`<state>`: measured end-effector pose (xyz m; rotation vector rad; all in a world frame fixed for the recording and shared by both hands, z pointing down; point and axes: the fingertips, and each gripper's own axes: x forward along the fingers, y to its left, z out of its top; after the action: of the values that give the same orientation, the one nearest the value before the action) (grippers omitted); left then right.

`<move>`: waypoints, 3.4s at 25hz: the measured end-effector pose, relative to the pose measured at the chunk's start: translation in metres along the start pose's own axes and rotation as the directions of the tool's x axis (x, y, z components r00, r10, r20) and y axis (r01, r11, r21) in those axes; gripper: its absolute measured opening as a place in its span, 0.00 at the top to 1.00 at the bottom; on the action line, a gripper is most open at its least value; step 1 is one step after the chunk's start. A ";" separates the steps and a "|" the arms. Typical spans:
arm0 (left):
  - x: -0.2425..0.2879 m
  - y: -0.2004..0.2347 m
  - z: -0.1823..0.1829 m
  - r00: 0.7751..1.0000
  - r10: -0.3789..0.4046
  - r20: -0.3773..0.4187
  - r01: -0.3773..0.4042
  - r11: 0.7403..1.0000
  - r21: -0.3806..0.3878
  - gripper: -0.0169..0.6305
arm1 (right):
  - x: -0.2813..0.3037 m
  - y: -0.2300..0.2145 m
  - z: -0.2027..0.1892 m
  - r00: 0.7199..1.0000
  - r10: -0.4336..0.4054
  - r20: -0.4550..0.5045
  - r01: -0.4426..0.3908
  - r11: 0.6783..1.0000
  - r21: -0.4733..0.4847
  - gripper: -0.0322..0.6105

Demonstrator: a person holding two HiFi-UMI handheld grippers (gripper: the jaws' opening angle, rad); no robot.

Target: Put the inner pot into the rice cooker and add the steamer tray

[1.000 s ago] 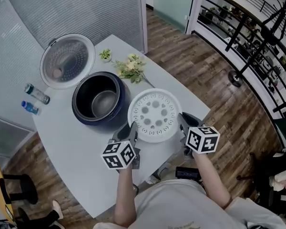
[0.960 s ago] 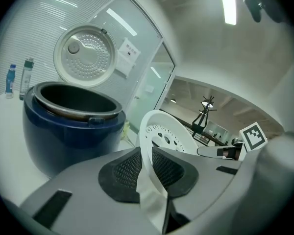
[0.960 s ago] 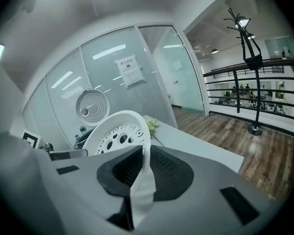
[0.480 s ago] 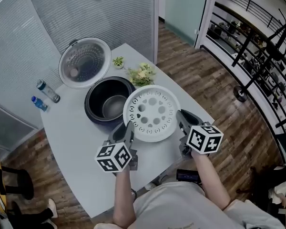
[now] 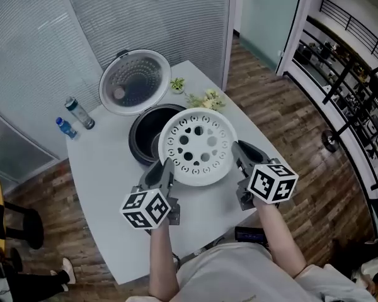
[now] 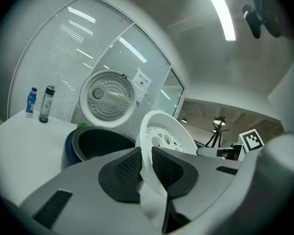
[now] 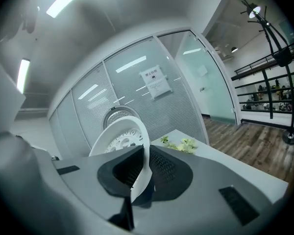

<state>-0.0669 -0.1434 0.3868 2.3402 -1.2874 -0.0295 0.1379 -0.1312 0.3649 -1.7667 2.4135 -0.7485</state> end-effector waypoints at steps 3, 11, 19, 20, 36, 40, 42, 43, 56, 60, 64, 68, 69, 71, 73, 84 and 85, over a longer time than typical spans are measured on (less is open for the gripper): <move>-0.001 0.013 0.009 0.999 0.027 0.016 -0.027 1.000 -0.007 0.87 | 0.017 0.009 0.004 1.000 0.029 -0.009 -0.029 1.000 -0.010 0.87; 0.001 0.047 0.033 0.995 0.093 0.040 -0.091 0.995 -0.028 0.87 | 0.063 0.031 0.014 0.994 0.104 -0.045 -0.105 0.994 -0.015 0.87; 0.006 0.087 0.054 0.988 0.142 0.056 -0.139 0.989 -0.057 0.87 | 0.114 0.053 0.020 0.983 0.164 -0.081 -0.166 0.986 -0.022 0.87; 0.007 0.088 0.053 0.987 0.148 0.058 -0.144 0.988 -0.061 0.87 | 0.116 0.052 0.020 0.981 0.173 -0.084 -0.176 0.984 -0.025 0.87; 0.030 0.147 0.042 0.974 0.226 0.017 -0.220 0.962 -0.161 0.87 | 0.192 0.058 0.002 0.951 0.239 -0.197 -0.252 0.967 -0.047 0.87; 0.035 0.154 0.035 0.975 0.223 -0.017 -0.222 0.959 -0.175 0.87 | 0.200 0.054 -0.004 0.946 0.233 -0.227 -0.252 0.966 -0.061 0.87; 0.038 0.156 0.034 0.975 0.219 -0.035 -0.222 0.960 -0.171 0.86 | 0.202 0.052 -0.007 0.944 0.223 -0.243 -0.247 0.967 -0.070 0.87; 0.039 0.157 0.033 0.975 0.218 -0.042 -0.222 0.961 -0.166 0.86 | 0.204 0.051 -0.008 0.944 0.217 -0.249 -0.243 0.967 -0.077 0.87; 0.047 0.164 0.021 0.960 0.259 -0.108 -0.269 0.958 -0.095 0.85 | 0.216 0.049 -0.022 0.936 0.164 -0.311 -0.242 0.943 -0.229 0.86; 0.049 0.168 0.016 0.947 0.294 -0.131 -0.300 0.954 -0.026 0.82 | 0.220 0.047 -0.027 0.938 0.143 -0.316 -0.238 0.928 -0.286 0.85; 0.051 0.172 0.014 0.941 0.310 -0.139 -0.312 0.950 0.009 0.81 | 0.224 0.046 -0.030 0.938 0.135 -0.318 -0.236 0.923 -0.305 0.85; 0.053 0.172 0.013 0.936 0.320 -0.145 -0.317 0.947 0.043 0.80 | 0.226 0.044 -0.033 0.940 0.115 -0.321 -0.230 0.909 -0.347 0.84; 0.053 0.172 0.013 0.935 0.322 -0.147 -0.319 0.947 0.049 0.80 | 0.226 0.044 -0.033 0.941 0.112 -0.320 -0.229 0.907 -0.354 0.84; 0.053 0.171 0.013 0.932 0.330 -0.150 -0.324 0.944 0.064 0.80 | 0.226 0.044 -0.033 0.941 0.109 -0.319 -0.228 0.904 -0.362 0.84; 0.053 0.171 0.013 0.928 0.339 -0.154 -0.329 0.940 0.084 0.79 | 0.227 0.044 -0.033 0.942 0.105 -0.318 -0.226 0.900 -0.372 0.84; 0.054 0.172 0.012 0.911 0.379 -0.164 -0.358 0.923 0.143 0.77 | 0.226 0.041 -0.038 0.945 0.088 -0.315 -0.218 0.888 -0.405 0.84; 0.054 0.171 0.011 0.909 0.383 -0.163 -0.361 0.921 0.146 0.77 | 0.225 0.041 -0.038 0.946 0.088 -0.313 -0.218 0.887 -0.408 0.84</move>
<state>-0.1750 -0.2684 0.4573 2.0848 -1.6498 0.3886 0.0119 -0.3140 0.4335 -1.6540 3.0809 -0.4968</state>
